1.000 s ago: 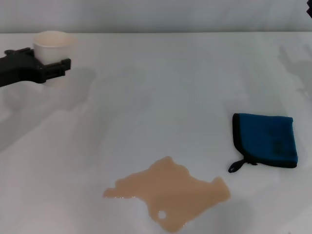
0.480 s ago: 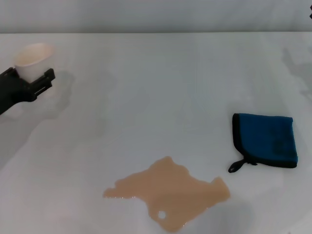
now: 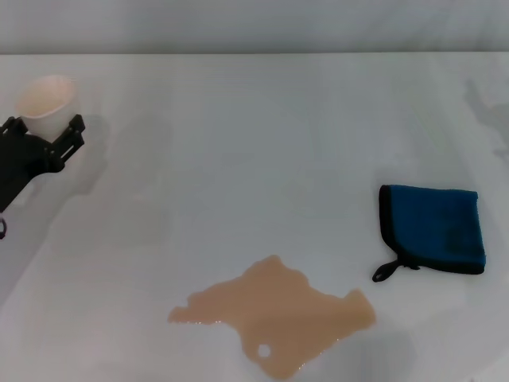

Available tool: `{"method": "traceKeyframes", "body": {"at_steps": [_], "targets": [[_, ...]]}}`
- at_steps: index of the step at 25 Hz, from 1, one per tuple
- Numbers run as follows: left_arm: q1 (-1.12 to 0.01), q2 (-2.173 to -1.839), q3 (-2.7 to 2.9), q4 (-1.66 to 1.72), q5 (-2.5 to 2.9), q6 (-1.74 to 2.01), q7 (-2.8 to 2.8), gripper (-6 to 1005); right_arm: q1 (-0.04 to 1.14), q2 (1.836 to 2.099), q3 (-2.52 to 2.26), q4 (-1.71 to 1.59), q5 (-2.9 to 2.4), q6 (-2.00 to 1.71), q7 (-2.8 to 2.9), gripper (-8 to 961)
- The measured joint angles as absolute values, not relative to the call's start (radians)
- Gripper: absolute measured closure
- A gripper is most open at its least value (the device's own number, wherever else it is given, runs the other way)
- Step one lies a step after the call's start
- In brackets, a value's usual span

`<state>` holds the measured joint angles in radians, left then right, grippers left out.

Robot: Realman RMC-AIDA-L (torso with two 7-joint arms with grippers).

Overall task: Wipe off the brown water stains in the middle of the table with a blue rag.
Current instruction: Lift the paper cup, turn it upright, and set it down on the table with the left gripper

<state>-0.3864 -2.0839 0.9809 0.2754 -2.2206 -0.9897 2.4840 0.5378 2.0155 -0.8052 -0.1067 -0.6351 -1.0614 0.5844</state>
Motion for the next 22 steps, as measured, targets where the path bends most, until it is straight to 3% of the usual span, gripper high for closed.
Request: {"method": "traceKeyframes", "body": {"at_steps": [22], "targets": [[-0.444,-2.089,0.976,0.104,-2.294,-0.959,2.651,268,0.54,2.017,-0.805,-0.106,-0.635,-1.061,0.584,112]]}}
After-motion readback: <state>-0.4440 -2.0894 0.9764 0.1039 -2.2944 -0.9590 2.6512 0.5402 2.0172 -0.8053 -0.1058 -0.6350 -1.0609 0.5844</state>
